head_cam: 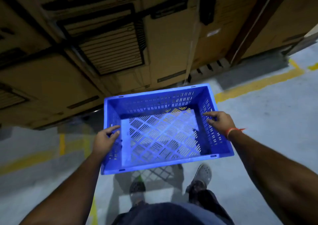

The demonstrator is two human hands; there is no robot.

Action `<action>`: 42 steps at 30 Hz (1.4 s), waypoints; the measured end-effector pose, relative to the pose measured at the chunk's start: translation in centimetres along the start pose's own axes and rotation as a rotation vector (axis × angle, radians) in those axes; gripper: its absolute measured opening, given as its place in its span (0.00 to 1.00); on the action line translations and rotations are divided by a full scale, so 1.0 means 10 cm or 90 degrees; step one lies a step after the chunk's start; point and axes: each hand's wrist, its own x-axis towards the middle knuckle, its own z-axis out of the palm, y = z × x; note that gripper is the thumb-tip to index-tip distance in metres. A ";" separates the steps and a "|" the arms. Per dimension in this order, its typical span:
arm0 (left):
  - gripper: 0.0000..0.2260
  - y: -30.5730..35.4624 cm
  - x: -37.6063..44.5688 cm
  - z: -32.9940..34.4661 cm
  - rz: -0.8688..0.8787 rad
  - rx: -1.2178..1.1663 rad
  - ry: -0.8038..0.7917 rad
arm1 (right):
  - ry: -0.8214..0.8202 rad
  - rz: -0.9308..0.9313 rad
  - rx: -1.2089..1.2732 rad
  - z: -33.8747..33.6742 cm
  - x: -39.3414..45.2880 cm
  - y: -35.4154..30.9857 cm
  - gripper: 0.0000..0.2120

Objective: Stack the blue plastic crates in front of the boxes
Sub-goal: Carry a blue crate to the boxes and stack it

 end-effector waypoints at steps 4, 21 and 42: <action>0.10 0.63 0.26 0.71 0.010 0.012 0.000 | 0.021 -0.005 0.007 -0.78 0.29 0.58 0.18; 0.21 2.58 1.68 3.25 -0.030 -0.056 -0.002 | 0.056 0.041 -0.071 -3.09 1.92 2.30 0.20; 0.22 4.42 2.41 5.70 -0.168 -0.030 0.073 | -0.117 0.049 -0.159 -4.58 4.00 4.40 0.21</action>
